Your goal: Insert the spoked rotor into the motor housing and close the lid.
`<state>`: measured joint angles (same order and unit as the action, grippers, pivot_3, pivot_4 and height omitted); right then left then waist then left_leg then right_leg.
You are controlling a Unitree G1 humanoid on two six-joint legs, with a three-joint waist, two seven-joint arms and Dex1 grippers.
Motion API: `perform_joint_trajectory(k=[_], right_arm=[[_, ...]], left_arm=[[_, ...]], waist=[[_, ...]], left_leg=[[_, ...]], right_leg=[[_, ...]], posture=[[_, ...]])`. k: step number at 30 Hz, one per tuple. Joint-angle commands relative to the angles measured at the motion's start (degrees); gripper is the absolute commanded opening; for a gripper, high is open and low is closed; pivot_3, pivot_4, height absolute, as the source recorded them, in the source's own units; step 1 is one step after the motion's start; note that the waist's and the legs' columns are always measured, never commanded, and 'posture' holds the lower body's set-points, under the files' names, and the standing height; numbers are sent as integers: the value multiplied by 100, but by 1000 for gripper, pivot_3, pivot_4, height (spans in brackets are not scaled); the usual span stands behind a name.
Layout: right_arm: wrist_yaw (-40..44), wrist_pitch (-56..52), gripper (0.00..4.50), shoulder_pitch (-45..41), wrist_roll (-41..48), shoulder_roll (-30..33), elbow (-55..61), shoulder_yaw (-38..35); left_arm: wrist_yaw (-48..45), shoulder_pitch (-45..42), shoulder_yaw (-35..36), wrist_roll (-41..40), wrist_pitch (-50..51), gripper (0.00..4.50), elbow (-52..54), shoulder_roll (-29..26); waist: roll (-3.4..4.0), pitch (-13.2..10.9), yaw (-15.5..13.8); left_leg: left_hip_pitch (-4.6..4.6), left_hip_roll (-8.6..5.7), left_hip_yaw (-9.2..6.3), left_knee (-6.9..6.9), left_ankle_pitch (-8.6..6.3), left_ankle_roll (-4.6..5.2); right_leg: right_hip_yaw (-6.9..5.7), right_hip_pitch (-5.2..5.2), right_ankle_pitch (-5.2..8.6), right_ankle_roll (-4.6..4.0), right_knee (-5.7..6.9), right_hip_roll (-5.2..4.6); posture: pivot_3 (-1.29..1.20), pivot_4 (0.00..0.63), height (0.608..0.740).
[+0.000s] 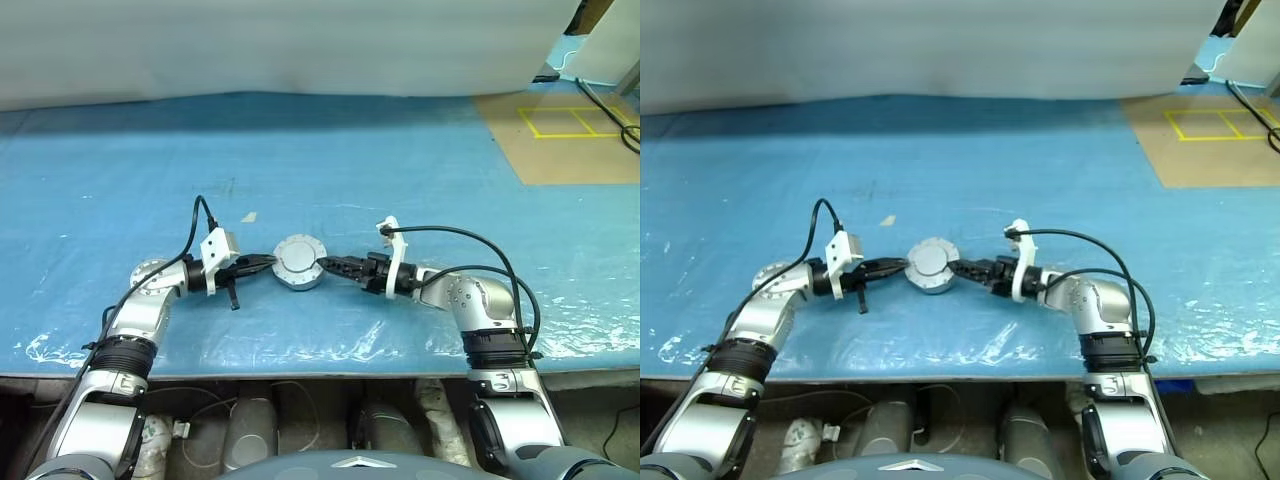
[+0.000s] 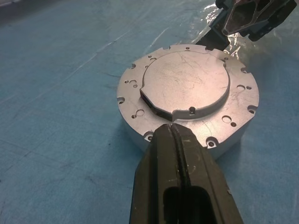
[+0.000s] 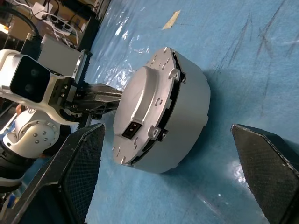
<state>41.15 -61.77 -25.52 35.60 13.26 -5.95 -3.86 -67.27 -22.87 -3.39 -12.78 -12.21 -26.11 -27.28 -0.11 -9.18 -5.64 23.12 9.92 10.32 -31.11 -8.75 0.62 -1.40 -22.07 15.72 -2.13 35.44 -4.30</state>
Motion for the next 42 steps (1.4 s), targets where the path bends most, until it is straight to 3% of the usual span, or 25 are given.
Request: perform_joint_trajectory(k=[1, 5, 7, 16, 24, 31, 35, 37, 42], right_arm=[[-46, -108, 4481, -111, 279, -98, 51, -168], [-115, -146, 4481, -180, 351, -245, -52, -208], [-146, -166, 4122, -195, 402, -355, -20, -186], [-192, -155, 1149, -152, 414, -375, -131, -264], [-330, -147, 1097, -98, 455, -536, -93, -237], [-577, 54, 1097, -47, 225, -587, -163, -174], [-964, 154, 1097, -162, 92, -704, -539, -305], [-1664, 618, 1097, -322, -228, -884, -979, -542], [-1788, 395, 1097, -601, 503, -1058, -978, -1129]], left_arm=[[-43, -7, -53, 71, -27, 0, -50, -56], [-42, -5, -53, 74, -42, 0, -64, -55], [-32, -1, -61, 75, -38, 0, -50, -44], [-57, 18, -68, 75, -7, 0, 3, -58], [-93, -9, -48, 46, -17, 0, -25, -47], [123, 147, 716, -1727, 2306, 0, 1434, 126], [345, 284, 925, -2084, 3073, 0, 1900, -16], [474, 312, 1050, -2094, 3151, 0, 1888, -58], [639, 422, 1252, -2190, 3340, 0, 1828, -63]], waist=[[0, 0, 1], [0, 0, 5], [0, 0, 3], [0, 0, -4], [0, 0, -1], [-3, -3, 8], [-1, -2, 54], [0, -1, 104], [7, -4, 34]], left_leg=[[0, 1, 0, 0, 0, 0], [0, 0, 0, -1, 0, 0], [0, 0, 0, -1, 0, -1], [4, -1, 0, -1, 1, -2], [3, 0, 0, -2, 1, -3], [14, 2, 0, -7, 4, -7], [6, 2, 0, -3, 4, -7], [-2, 3, 1, 0, 5, -8], [-8, -1, 0, 2, 6, -11]], right_leg=[[0, 0, 0, 0, 1, 1], [0, -1, 0, 0, 4, 0], [0, -1, 0, 0, 4, 0], [0, -3, 0, 1, 4, 0], [-1, -3, 0, 1, 4, 0], [0, -17, 1, -1, 18, 0], [3, -15, 3, -5, 19, 2], [6, -14, 3, -6, 20, 4], [4, -3, 6, -7, 16, -1]], posture=[[0, 150, 740], [0, 150, 740], [0, 150, 740], [0, 150, 740], [0, 150, 740], [0, 150, 740], [0, 150, 740], [0, 150, 740], [0, 150, 740]])
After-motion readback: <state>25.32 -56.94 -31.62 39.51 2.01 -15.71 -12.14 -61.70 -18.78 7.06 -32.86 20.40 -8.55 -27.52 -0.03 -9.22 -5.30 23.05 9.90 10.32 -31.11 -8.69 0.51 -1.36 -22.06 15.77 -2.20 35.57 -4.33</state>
